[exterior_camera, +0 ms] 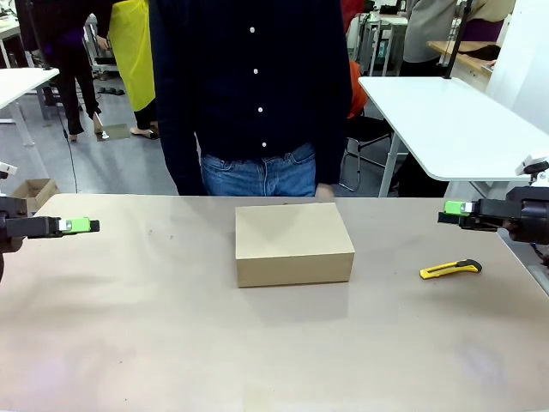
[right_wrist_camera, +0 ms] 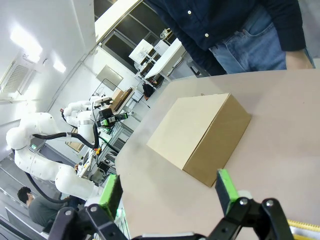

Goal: Pack the items into the box.
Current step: Close the Mailer Box.

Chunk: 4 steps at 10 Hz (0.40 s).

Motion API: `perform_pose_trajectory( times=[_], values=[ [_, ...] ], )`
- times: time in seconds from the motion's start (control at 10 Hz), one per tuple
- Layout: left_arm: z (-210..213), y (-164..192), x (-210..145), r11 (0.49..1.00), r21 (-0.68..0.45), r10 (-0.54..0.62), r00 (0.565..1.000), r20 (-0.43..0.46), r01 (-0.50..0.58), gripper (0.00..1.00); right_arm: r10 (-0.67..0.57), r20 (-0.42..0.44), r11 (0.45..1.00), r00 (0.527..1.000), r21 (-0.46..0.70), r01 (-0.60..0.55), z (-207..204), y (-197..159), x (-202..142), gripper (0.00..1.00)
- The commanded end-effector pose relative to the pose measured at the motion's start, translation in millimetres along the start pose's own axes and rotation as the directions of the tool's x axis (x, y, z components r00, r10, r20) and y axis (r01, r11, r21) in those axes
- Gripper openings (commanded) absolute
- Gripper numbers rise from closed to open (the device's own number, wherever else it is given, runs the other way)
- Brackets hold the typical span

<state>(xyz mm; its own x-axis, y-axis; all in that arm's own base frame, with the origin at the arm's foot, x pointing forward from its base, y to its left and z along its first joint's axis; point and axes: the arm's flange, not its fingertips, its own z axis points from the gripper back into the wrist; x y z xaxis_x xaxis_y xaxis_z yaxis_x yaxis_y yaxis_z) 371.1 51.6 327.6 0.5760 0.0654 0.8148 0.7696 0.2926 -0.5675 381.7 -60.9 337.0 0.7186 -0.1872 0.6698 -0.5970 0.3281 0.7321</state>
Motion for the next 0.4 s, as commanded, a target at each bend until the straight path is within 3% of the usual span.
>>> perform_pose_trajectory(
  times=[0.0, 0.3],
  values=[
    [1.2, -1.0, 0.8, 1.0, 0.007, -0.02, 1.0, 0.004, 0.02, 0.96, 0.01, -0.006, 1.0, 1.0, 0.005, -0.01, -0.4, 3.3, 2.1, 1.0],
    [1.2, -1.0, 0.8, 1.0, 0.007, -0.02, 1.0, 0.004, 0.02, 0.96, 0.01, -0.006, 1.0, 1.0, 0.005, -0.01, -0.4, 3.3, 2.1, 1.0]
  ],
)
